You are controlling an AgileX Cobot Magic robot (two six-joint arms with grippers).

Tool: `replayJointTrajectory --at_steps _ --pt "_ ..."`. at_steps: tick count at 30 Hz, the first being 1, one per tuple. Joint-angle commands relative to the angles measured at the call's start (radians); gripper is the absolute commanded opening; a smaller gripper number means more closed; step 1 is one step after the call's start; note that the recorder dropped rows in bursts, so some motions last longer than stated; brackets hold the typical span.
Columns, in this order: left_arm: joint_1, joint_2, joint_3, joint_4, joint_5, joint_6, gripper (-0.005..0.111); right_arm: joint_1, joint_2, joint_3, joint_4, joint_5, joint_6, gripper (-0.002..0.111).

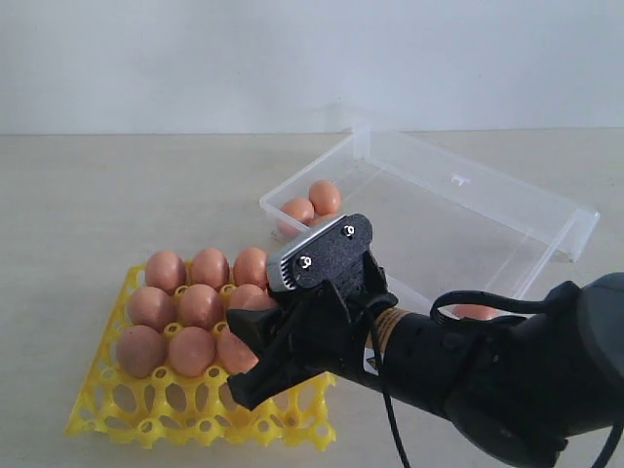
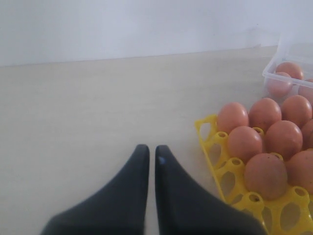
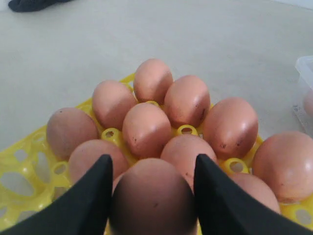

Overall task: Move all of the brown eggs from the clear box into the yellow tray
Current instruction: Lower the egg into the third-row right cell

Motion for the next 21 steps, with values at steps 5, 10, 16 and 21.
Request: replayJointTrajectory --at_steps 5,10,16,21 --pt "-0.004 -0.003 0.004 0.001 -0.004 0.001 0.004 -0.001 0.003 -0.009 0.087 0.005 0.02 0.0" --pt "-0.004 -0.003 0.004 0.001 -0.004 0.001 0.004 -0.001 0.003 -0.009 0.092 0.008 0.023 0.0" --pt "-0.004 -0.003 0.004 0.001 -0.004 0.001 0.004 -0.001 0.003 -0.009 0.092 0.012 0.046 0.0" --pt "-0.004 -0.003 0.004 0.001 -0.004 0.001 0.004 -0.001 0.003 -0.009 0.092 0.012 0.048 0.0"
